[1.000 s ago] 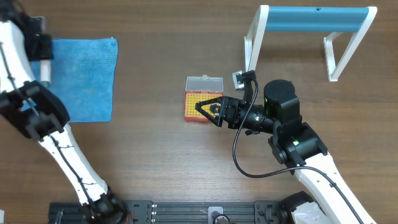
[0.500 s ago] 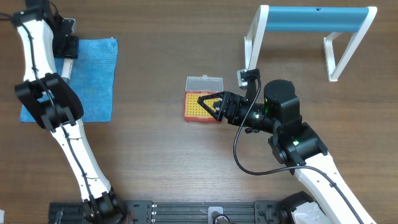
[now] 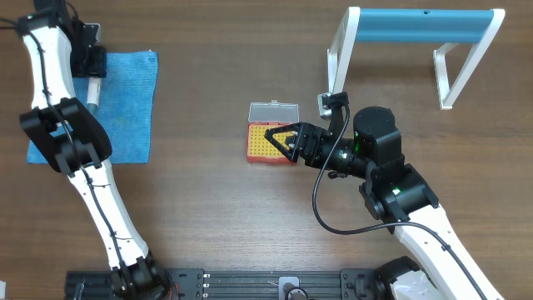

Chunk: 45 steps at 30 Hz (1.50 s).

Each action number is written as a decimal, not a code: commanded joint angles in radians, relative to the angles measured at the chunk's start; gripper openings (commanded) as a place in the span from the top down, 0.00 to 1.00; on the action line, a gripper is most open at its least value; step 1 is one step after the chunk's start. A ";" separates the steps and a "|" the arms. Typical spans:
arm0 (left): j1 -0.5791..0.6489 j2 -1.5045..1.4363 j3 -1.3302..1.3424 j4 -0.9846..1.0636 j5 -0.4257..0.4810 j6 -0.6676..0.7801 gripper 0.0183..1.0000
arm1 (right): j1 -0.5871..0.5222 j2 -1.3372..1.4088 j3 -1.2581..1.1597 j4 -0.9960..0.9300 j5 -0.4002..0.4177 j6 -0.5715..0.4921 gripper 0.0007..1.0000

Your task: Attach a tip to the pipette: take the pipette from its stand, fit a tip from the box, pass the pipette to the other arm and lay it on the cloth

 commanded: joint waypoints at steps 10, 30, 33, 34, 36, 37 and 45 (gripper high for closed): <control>0.000 -0.131 0.153 -0.233 -0.011 -0.055 0.15 | -0.001 -0.004 0.011 0.005 0.017 -0.058 0.13; -0.248 -1.463 -0.117 -0.457 0.072 -0.309 0.13 | -0.012 -0.677 0.000 -0.641 0.615 -1.098 0.13; -0.247 -1.778 -0.490 -0.456 0.076 -0.309 0.13 | -0.012 -0.838 -0.016 -0.713 0.638 -1.108 0.13; -0.247 -1.871 -0.611 -0.456 0.084 -0.309 0.13 | -0.012 -0.878 -0.016 -0.714 0.672 -1.108 0.13; -0.247 -2.018 -0.814 -0.444 0.086 -0.309 0.05 | -0.012 -0.922 -0.016 -0.745 0.745 -1.108 0.13; -0.247 -2.113 -0.976 -0.389 0.131 -0.309 0.04 | -0.012 -0.927 -0.016 -0.772 0.745 -1.108 0.13; -0.247 -2.155 -1.342 -0.188 0.214 -0.309 0.04 | -0.012 -0.927 -0.016 -0.970 0.745 -1.108 0.13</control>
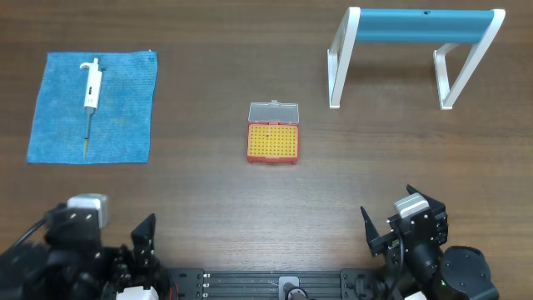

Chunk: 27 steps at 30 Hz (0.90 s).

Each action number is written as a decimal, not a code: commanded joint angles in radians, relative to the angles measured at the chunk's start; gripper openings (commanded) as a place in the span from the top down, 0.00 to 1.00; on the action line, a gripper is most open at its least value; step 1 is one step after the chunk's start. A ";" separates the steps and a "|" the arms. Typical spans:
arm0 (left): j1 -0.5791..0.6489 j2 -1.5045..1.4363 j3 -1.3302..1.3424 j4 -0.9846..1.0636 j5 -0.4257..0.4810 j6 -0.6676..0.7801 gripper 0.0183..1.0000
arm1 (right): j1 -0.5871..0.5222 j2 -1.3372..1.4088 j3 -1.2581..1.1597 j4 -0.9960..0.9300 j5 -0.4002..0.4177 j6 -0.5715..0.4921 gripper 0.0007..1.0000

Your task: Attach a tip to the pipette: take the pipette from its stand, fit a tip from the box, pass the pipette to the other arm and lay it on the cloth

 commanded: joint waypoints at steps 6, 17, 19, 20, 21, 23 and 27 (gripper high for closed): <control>-0.112 -0.108 -0.148 0.230 0.000 -0.002 0.04 | -0.002 -0.005 -0.002 -0.084 0.013 -0.010 0.13; -0.101 -0.496 -1.114 1.477 -0.024 -0.002 0.04 | -0.002 -0.005 -0.002 -0.084 0.013 -0.010 0.13; -0.101 -0.496 -1.202 1.541 -0.024 -0.002 0.04 | -0.002 -0.005 -0.002 -0.084 0.013 -0.010 0.13; -0.101 -0.496 -1.222 1.539 -0.024 -0.002 0.04 | -0.002 -0.005 -0.001 -0.084 0.013 -0.010 0.13; -0.101 -0.496 -1.237 1.539 -0.024 -0.002 0.04 | -0.002 -0.005 -0.001 -0.084 0.013 -0.010 0.13; -0.101 -0.496 -1.252 1.539 -0.024 -0.002 0.04 | -0.002 -0.005 -0.002 -0.084 0.013 -0.011 0.13; -0.101 -0.496 -1.263 1.427 -0.026 -0.002 0.04 | -0.002 -0.005 -0.001 -0.084 0.013 -0.010 0.13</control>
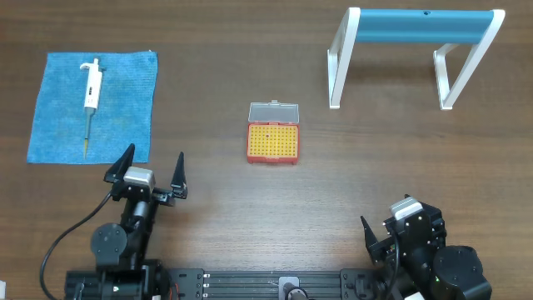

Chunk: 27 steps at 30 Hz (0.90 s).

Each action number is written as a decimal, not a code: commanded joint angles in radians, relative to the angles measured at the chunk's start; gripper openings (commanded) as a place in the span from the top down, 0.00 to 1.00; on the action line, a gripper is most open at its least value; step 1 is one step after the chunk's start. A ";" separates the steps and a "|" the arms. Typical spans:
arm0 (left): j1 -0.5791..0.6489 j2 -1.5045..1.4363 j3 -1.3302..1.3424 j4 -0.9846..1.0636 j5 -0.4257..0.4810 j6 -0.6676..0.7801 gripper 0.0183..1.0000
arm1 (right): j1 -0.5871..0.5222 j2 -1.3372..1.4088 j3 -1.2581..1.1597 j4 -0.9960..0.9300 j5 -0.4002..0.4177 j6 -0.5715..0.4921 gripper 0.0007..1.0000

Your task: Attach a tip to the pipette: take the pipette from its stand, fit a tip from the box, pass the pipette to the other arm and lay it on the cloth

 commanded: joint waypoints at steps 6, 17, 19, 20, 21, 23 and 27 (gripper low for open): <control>0.002 -0.013 -0.015 -0.090 -0.014 -0.002 0.04 | -0.002 -0.004 0.002 0.005 0.013 -0.010 0.13; 0.002 -0.013 -0.015 -0.089 -0.014 -0.002 0.04 | -0.002 -0.005 0.002 0.005 0.013 -0.010 0.13; 0.002 -0.013 -0.015 -0.090 -0.014 -0.002 0.04 | -0.078 -0.005 -0.006 0.039 0.013 -0.010 0.13; 0.002 -0.013 -0.015 -0.089 -0.014 -0.002 0.04 | -0.149 -0.005 -0.019 0.105 0.013 -0.015 0.13; 0.002 -0.013 -0.015 -0.090 -0.014 -0.002 0.04 | -0.257 -0.005 -0.044 0.222 0.007 -0.017 0.13; 0.002 -0.013 -0.015 -0.090 -0.014 -0.002 0.04 | -0.431 -0.005 -0.127 0.431 -0.092 -0.017 0.13; 0.002 -0.013 -0.015 -0.090 -0.014 -0.002 0.04 | -0.531 -0.006 -0.407 0.875 -0.200 -0.014 0.13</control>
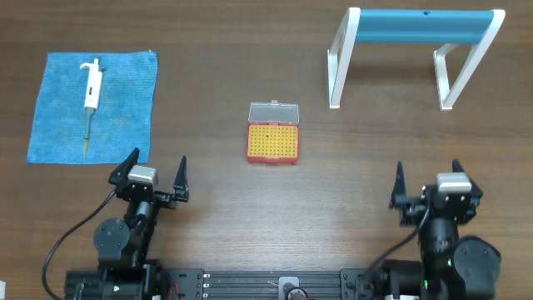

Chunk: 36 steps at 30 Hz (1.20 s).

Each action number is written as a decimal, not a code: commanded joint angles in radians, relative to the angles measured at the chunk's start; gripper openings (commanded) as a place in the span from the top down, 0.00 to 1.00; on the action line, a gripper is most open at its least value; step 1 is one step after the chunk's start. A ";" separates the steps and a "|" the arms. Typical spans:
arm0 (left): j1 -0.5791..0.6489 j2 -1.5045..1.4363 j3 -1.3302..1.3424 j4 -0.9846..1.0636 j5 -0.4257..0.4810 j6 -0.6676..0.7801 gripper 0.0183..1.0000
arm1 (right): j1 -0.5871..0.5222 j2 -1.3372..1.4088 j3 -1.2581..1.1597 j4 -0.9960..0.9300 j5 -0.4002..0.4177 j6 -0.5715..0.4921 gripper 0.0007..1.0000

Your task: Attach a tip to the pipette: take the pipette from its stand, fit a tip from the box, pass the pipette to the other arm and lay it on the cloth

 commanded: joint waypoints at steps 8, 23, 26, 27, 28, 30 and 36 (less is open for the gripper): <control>0.002 -0.008 -0.006 0.000 -0.011 -0.002 0.04 | -0.013 -0.121 -0.536 0.654 0.016 0.006 0.13; 0.002 -0.008 -0.006 -0.001 -0.011 -0.002 0.04 | 0.045 -0.143 -0.545 0.454 0.027 0.009 0.13; 0.002 -0.008 -0.006 0.000 -0.011 -0.002 0.04 | 0.045 -0.143 -0.545 0.454 0.027 0.009 0.13; 0.002 -0.008 -0.006 -0.001 -0.011 -0.002 0.04 | 0.045 -0.143 -0.545 0.454 0.027 0.009 0.13; 0.002 -0.008 -0.006 -0.001 -0.011 -0.002 0.04 | 0.045 -0.143 -0.545 0.454 0.027 0.009 0.13; 0.002 -0.008 -0.006 -0.001 -0.011 -0.002 0.04 | 0.045 -0.143 -0.545 0.454 0.027 0.009 0.13; 0.002 -0.008 -0.006 0.000 -0.011 -0.002 0.04 | 0.045 -0.143 -0.545 0.454 0.027 0.009 0.13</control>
